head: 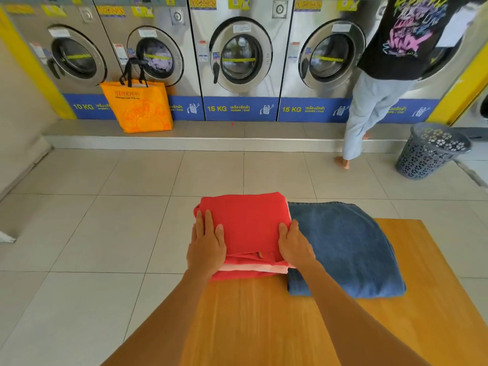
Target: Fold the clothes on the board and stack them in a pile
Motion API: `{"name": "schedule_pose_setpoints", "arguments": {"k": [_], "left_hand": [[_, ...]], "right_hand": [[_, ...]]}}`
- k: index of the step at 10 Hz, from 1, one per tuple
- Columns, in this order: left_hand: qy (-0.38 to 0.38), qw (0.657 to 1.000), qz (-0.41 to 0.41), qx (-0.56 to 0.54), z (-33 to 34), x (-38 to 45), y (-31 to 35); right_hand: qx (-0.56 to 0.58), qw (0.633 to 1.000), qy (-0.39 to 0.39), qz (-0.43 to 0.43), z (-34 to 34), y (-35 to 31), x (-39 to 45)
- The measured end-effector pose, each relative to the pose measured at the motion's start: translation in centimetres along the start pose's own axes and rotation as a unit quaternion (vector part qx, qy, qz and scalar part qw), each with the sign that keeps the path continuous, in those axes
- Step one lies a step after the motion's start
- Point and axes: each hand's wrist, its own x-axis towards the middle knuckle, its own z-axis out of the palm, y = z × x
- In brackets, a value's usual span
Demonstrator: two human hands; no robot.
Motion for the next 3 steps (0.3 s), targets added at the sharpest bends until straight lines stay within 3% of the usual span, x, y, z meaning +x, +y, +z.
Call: {"name": "schedule_pose_setpoints", "arguments": {"k": [1, 2, 3], "left_hand": [[-0.042, 0.998, -0.026, -0.039, -1.0, -2.7, -1.4], [-0.086, 0.993, -0.08, 0.024, -3.2, -4.5, -3.5], [-0.087, 0.991, -0.1, 0.034, -5.7, -5.8, -4.2]], "right_hand": [[-0.012, 0.999, -0.041, 0.008, -1.3, 1.2, -2.4], [-0.022, 0.999, -0.039, 0.017, -2.5, 1.5, -4.9], [-0.049, 0.999, 0.014, -0.015, -3.9, 1.1, -7.5]]}}
